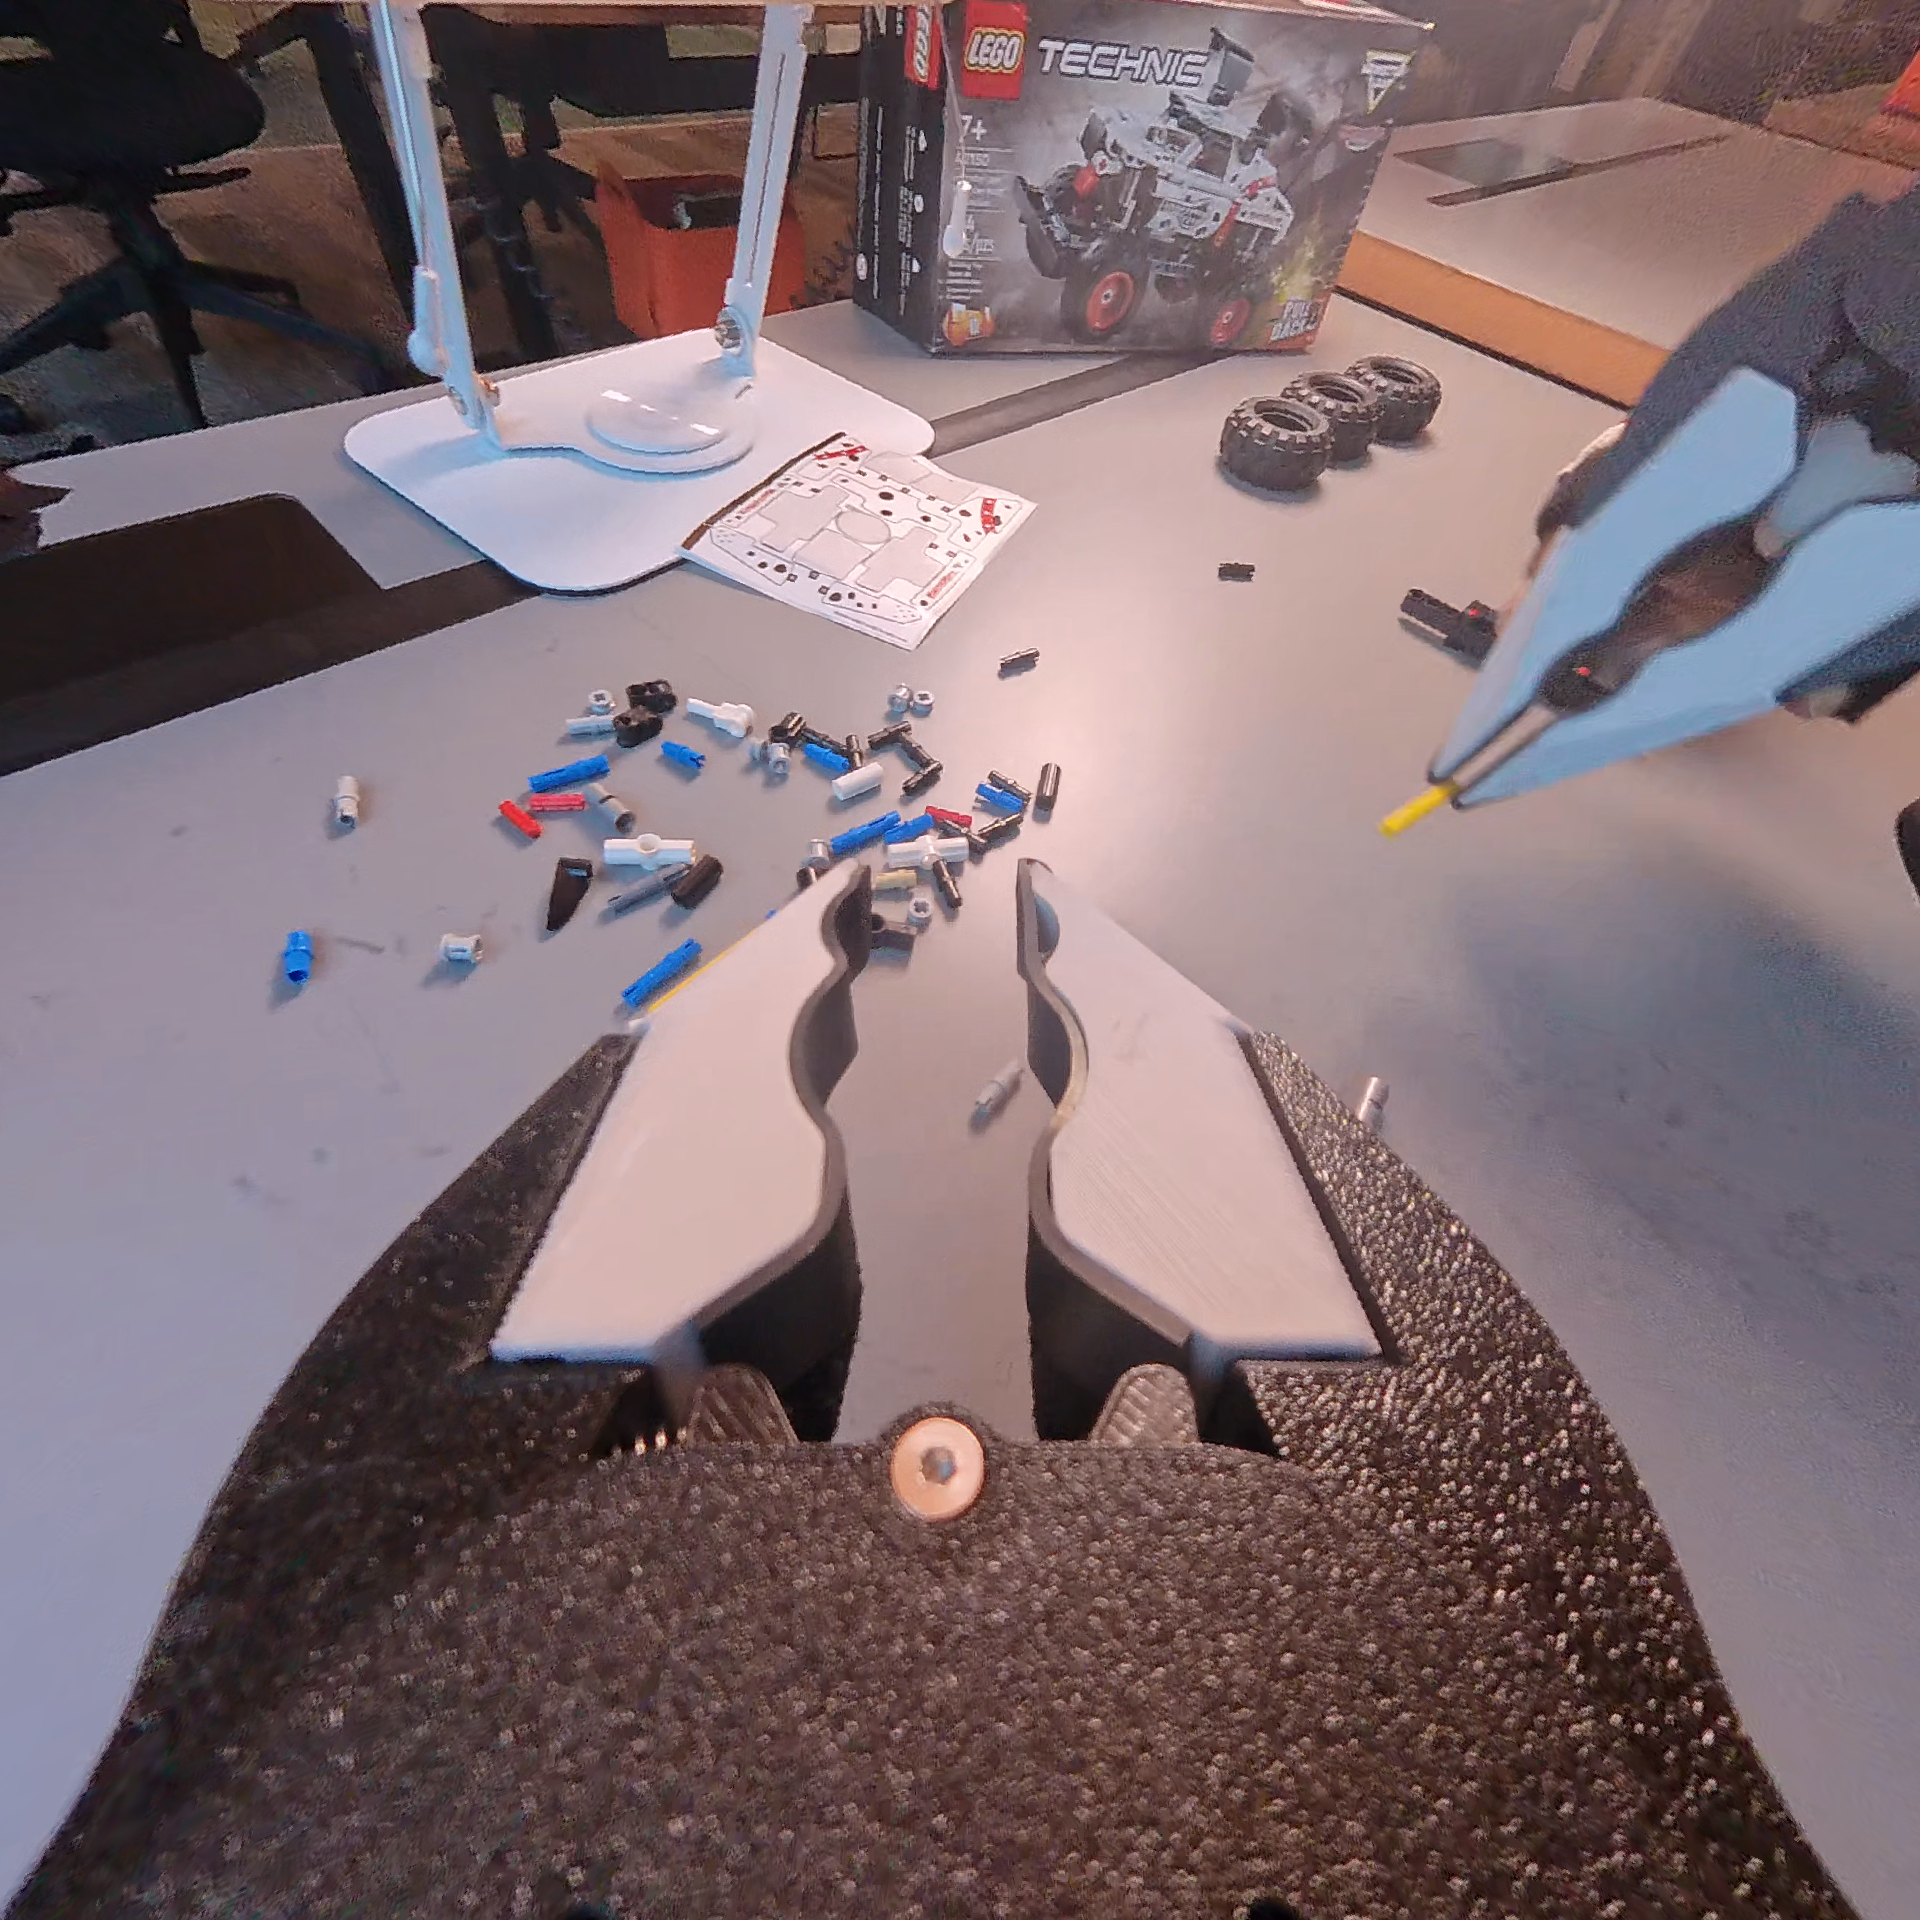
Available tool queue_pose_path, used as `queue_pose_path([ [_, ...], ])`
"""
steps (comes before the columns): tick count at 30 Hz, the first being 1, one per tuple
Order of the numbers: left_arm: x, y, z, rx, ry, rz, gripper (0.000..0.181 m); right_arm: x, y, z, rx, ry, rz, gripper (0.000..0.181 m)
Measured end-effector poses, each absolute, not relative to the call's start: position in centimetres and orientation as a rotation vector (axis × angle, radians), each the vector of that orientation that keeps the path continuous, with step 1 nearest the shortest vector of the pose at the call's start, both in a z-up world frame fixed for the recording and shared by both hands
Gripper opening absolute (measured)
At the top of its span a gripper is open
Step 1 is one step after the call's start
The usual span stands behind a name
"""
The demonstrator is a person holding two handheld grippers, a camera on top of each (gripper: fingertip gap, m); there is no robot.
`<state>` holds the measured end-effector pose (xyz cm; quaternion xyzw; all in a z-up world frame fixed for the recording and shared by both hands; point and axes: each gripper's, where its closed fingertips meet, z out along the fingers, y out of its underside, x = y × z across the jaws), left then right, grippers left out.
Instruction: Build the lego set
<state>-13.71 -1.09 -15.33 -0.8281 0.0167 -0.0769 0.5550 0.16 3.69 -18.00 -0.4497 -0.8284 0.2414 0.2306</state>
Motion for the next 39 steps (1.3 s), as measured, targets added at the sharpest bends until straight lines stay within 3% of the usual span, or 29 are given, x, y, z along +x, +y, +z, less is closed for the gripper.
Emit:
queue_pose_path([
  [8, -14.6, -2.4, -16.5, -2.035, 0.079, -0.115, 0.029, 2.2, 1.1, -22.5, -1.305, -2.331, 0.680, 0.003],
  [21, -15.5, -3.4, -18.4, -2.094, 0.058, -0.101, 0.029, 2.1, 1.0, -22.5, -1.318, -2.323, 0.726, 0.006],
  [31, -16.0, -3.3, -19.3, -2.122, 0.036, -0.078, 0.029, 1.7, 1.4, -15.5, -1.222, -1.907, 1.027, 0.026],
  [39, -14.3, 0.3, -20.1, -2.173, 0.160, -0.098, 0.025, 2.0, 1.9, -15.2, -1.211, -1.734, 1.078, 0.025],
])
